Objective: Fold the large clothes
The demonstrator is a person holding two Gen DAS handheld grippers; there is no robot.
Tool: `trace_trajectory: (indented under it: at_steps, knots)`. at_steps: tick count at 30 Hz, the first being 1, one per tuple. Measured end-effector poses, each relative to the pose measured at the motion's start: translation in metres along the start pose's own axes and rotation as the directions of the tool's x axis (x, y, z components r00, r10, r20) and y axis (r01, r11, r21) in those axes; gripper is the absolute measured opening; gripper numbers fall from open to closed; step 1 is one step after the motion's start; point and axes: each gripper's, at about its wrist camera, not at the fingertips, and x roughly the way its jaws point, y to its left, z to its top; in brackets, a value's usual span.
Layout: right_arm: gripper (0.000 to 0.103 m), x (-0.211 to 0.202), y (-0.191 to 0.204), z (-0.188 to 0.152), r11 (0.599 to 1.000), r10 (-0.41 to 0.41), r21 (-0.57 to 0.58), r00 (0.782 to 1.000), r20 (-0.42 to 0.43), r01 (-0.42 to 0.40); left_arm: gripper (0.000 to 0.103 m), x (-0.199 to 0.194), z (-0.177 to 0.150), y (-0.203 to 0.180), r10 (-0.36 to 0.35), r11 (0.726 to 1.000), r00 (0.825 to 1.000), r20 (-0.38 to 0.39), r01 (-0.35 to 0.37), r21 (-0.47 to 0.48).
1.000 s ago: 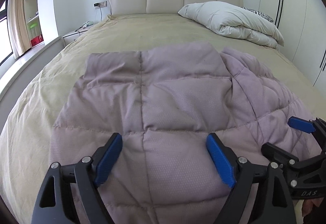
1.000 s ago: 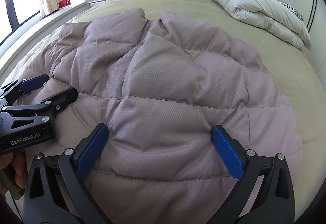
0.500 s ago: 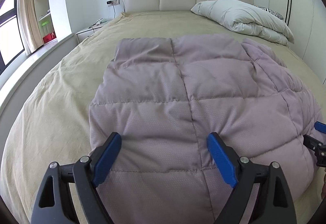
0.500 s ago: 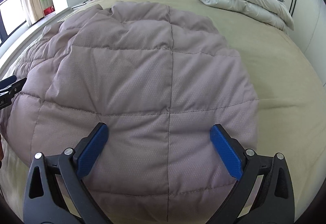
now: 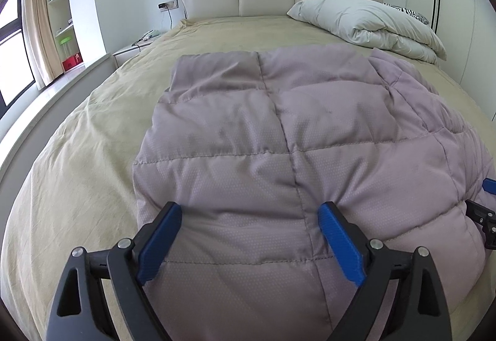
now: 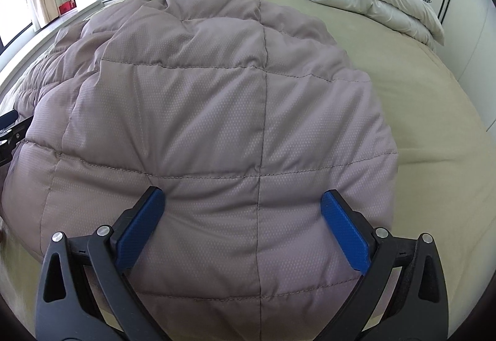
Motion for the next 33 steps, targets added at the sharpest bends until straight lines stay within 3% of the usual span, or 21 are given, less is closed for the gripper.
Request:
trace_trajectory:
  at_steps: [13,16,18,21,25,27,28,30,33]
  knots:
    - [0.103,0.002,0.001,-0.004,1.000,0.016,0.010,1.000,0.007,-0.016,0.096,0.002,0.005,0.010,-0.038,0.999,0.999,-0.009,0.038,-0.025]
    - [0.103,-0.011,-0.013,0.002,0.994,0.093,0.059,0.996,-0.006,-0.093,0.094,-0.021,0.007,0.027,-0.078,0.995,0.997,-0.001,0.078,-0.064]
    - [0.103,-0.030,-0.036,0.004,0.970,0.204,0.121,0.977,0.065,-0.211,0.094,-0.041,0.006,0.050,-0.101,0.985,0.994,0.038,0.106,-0.137]
    - [0.103,-0.047,-0.081,0.004,0.917,0.304,0.213,0.936,0.177,-0.338,0.101,-0.049,0.005,0.090,-0.126,0.961,0.991,0.050,0.134,-0.242]
    - [0.103,-0.023,-0.136,0.012,0.851,0.383,0.327,0.912,0.148,-0.410,0.101,-0.025,0.007,0.130,-0.191,0.923,0.982,-0.011,0.175,-0.342]
    - [0.103,-0.006,-0.161,0.014,0.809,0.416,0.396,0.899,0.138,-0.435,0.101,-0.010,0.008,0.140,-0.252,0.899,0.967,-0.036,0.220,-0.379]
    - [0.103,0.002,-0.170,0.015,0.784,0.438,0.427,0.889,0.134,-0.451,0.101,-0.003,0.008,0.145,-0.280,0.882,0.959,-0.045,0.239,-0.407]
    - [0.103,0.016,-0.182,0.018,0.746,0.478,0.459,0.868,0.135,-0.482,0.101,0.016,0.008,0.151,-0.379,0.827,0.923,-0.065,0.307,-0.471]
    - [0.103,0.040,-0.185,0.026,0.733,0.520,0.469,0.850,0.081,-0.493,0.101,0.036,0.010,0.153,-0.464,0.763,0.883,-0.074,0.356,-0.540]
